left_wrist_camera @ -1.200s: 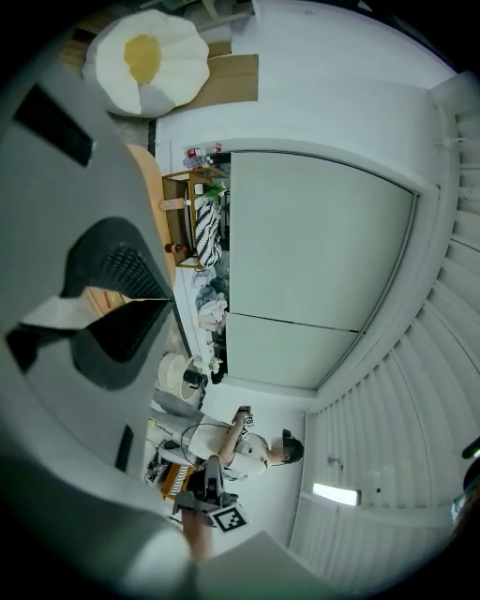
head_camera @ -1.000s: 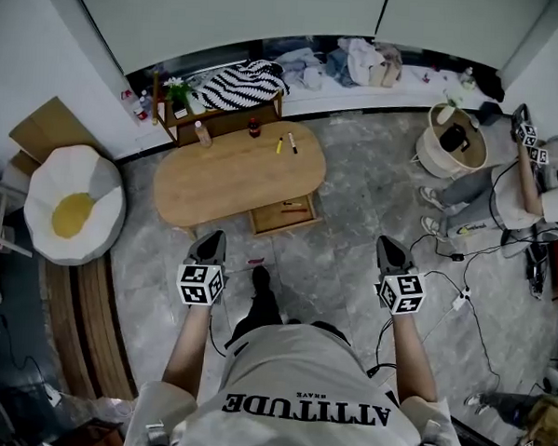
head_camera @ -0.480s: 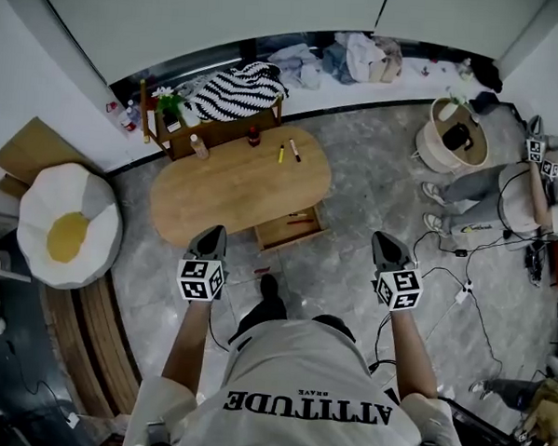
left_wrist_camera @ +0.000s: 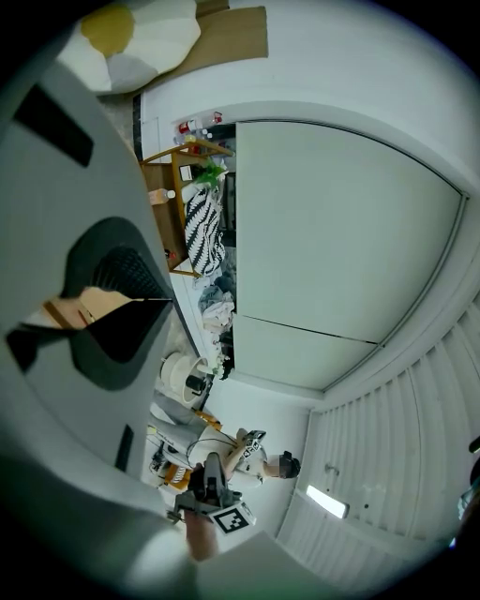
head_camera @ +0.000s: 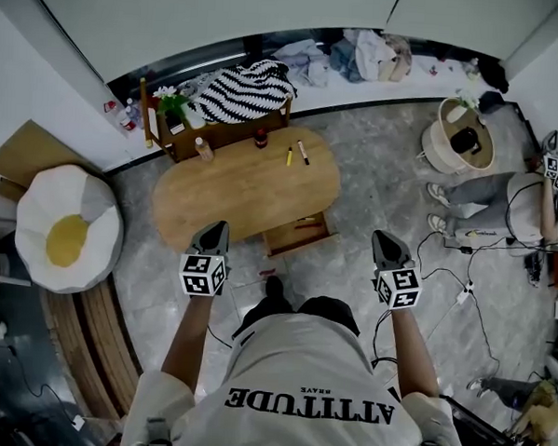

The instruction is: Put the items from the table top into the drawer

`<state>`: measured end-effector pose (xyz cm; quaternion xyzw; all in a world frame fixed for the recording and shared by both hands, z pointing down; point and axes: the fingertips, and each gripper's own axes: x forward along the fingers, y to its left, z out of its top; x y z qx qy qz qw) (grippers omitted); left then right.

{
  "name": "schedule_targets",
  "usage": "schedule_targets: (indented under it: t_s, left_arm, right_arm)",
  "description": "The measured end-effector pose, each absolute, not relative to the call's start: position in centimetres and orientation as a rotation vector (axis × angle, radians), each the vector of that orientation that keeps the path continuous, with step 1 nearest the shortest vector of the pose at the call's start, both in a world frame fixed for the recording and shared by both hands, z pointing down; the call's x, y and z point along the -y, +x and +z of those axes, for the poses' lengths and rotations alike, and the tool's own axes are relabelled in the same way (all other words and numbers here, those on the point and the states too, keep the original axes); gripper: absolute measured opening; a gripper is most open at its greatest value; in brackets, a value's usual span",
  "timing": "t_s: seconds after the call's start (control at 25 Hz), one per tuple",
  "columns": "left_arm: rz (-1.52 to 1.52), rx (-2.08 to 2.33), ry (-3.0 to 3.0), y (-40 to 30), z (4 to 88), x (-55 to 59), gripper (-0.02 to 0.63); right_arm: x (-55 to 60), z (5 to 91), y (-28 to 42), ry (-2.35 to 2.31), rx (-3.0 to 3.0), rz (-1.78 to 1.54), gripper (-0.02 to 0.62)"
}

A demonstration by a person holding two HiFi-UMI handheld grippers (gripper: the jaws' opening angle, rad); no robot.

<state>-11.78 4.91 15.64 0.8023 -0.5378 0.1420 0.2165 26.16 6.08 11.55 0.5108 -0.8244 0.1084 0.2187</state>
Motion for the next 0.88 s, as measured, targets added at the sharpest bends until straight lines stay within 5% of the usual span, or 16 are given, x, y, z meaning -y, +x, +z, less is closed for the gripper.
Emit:
schedule_targets:
  t_s: [0.88]
  left_arm:
    - [0.287, 1.632, 2.115, -5.6, 15.4, 0.2, 0.021]
  right_arm:
    - [7.2, 14.5, 28.0, 1.097, 2.419, 0.324, 0.020]
